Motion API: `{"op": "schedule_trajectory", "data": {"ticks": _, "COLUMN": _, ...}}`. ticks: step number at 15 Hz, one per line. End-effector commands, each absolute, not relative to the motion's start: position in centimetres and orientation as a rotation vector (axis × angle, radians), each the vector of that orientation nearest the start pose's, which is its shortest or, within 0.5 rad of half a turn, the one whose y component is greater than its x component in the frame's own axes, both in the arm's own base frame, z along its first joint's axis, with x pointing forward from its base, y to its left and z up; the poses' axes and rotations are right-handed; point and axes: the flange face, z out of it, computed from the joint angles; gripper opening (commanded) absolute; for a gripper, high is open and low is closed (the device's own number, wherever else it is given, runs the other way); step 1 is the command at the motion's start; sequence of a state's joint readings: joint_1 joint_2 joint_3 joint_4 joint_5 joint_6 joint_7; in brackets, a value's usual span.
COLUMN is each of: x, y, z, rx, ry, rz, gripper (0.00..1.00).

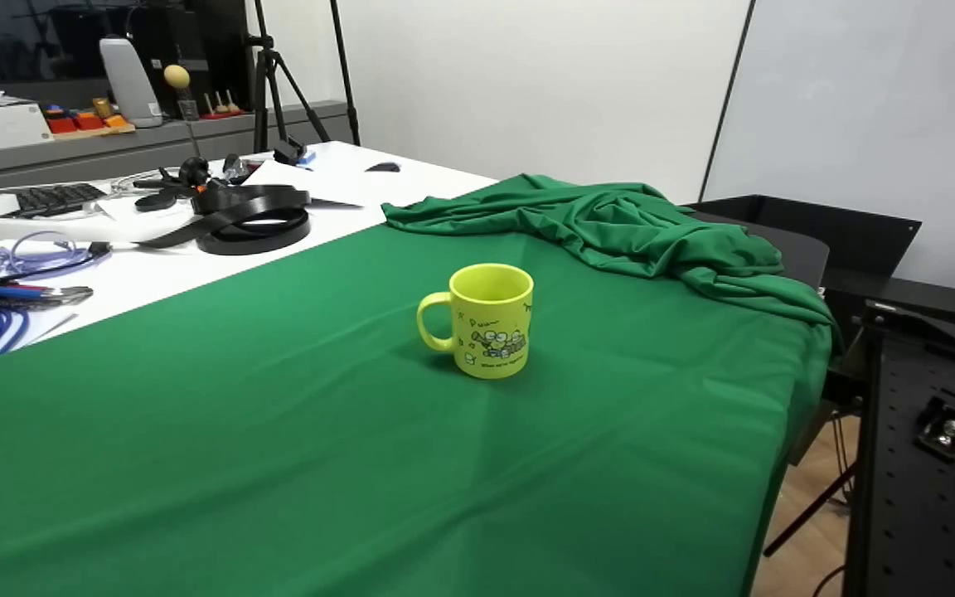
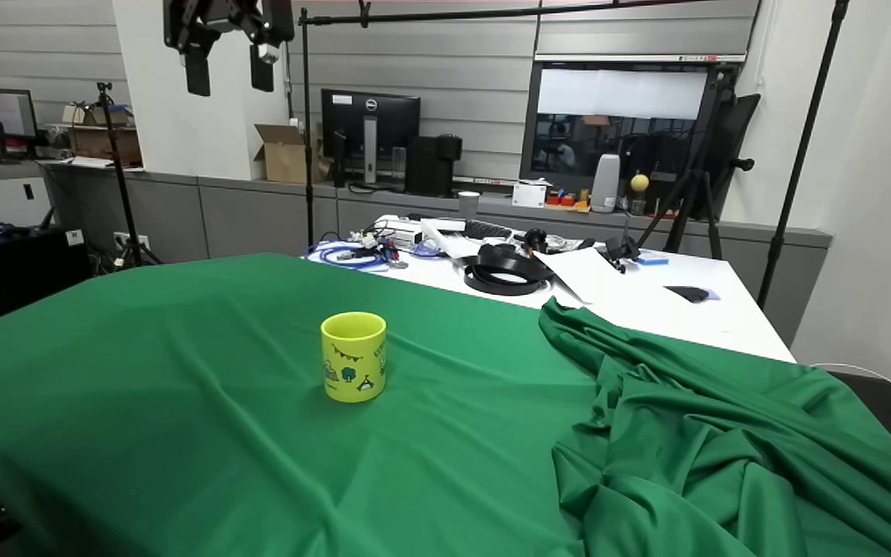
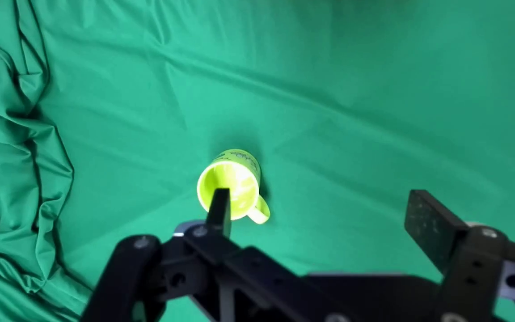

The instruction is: Move the cup to the right

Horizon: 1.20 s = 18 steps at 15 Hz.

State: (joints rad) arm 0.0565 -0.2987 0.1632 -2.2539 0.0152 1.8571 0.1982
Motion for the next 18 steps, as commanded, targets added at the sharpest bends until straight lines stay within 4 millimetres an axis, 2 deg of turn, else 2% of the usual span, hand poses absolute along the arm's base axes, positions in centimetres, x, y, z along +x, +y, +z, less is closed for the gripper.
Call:
{"op": "schedule_trajectory", "data": {"ticks": 1, "x": 46.0, "y": 9.0, "z": 46.8, "rx": -3.252, "ry": 0.030, "rz": 0.024, "gripper": 1.00}}
{"op": "schedule_trajectory", "data": {"ticks": 5, "x": 49.6, "y": 6.2, "z": 44.4, "rx": -3.309, "ry": 0.048, "rz": -0.138, "gripper": 1.00}}
{"op": "schedule_trajectory", "data": {"ticks": 8, "x": 51.8, "y": 5.0, "z": 41.2, "rx": -3.292, "ry": 0.047, "rz": -0.138, "gripper": 1.00}}
{"op": "schedule_trajectory", "data": {"ticks": 12, "x": 53.1, "y": 5.4, "z": 36.5, "rx": -3.252, "ry": 0.029, "rz": -0.085, "gripper": 1.00}}
{"op": "schedule_trajectory", "data": {"ticks": 18, "x": 53.0, "y": 7.2, "z": 30.7, "rx": -3.226, "ry": -0.048, "rz": -0.011, "gripper": 1.00}}
